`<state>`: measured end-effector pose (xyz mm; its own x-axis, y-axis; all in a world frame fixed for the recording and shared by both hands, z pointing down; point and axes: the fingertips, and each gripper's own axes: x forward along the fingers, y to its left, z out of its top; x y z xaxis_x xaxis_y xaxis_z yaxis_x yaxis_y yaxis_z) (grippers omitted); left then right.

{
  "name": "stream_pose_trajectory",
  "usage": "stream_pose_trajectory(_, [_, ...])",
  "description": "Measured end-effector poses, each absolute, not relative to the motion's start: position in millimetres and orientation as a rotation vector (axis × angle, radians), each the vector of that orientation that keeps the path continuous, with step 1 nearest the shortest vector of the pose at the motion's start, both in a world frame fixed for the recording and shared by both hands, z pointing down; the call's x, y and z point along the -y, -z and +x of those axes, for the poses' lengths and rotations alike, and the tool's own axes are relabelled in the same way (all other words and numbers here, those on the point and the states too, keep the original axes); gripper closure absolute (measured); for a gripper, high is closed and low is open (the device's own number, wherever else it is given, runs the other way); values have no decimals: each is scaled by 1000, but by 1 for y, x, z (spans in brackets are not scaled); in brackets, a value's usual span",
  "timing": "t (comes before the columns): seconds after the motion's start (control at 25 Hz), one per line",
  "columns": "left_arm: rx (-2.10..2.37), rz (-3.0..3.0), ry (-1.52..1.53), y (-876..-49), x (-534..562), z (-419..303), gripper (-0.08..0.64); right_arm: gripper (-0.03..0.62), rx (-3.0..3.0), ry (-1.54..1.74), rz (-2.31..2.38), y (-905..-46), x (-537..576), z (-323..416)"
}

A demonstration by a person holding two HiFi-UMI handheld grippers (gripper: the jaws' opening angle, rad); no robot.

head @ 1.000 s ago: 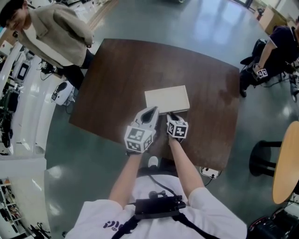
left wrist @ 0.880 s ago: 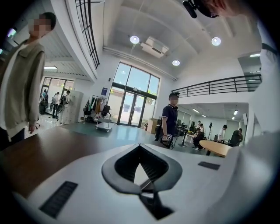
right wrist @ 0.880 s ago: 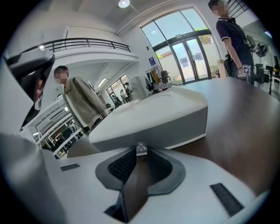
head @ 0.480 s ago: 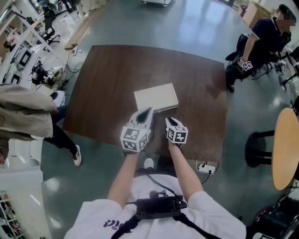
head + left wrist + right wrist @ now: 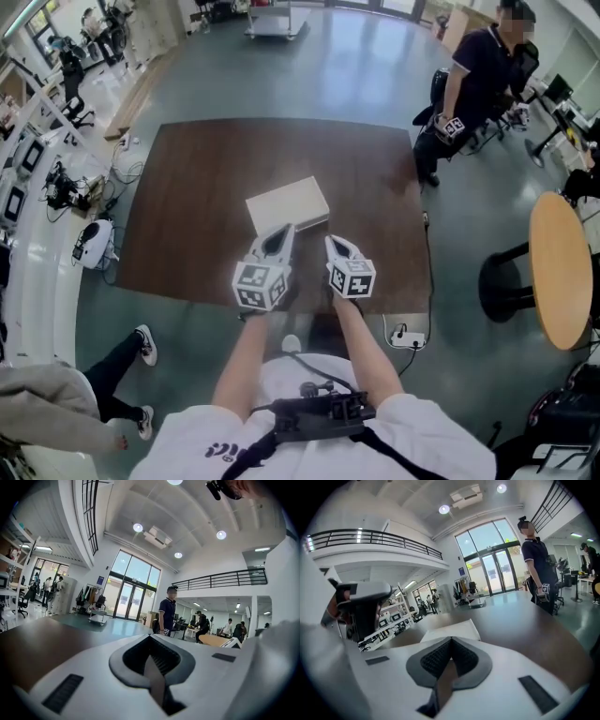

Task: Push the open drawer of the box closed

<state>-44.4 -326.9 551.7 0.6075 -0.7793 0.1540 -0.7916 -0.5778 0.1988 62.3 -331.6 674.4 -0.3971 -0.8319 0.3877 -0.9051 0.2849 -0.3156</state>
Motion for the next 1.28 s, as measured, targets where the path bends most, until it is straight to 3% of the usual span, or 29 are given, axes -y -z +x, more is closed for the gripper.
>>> stream_pose_trajectory(0.64, [1326, 2723, 56, -472, 297, -44, 551, 588, 2632, -180, 1782, -468, 309, 56])
stream_pose_trajectory(1.28, [1356, 2748, 77, -456, 280, -49, 552, 588, 2665, -41, 1753, -435, 283, 34])
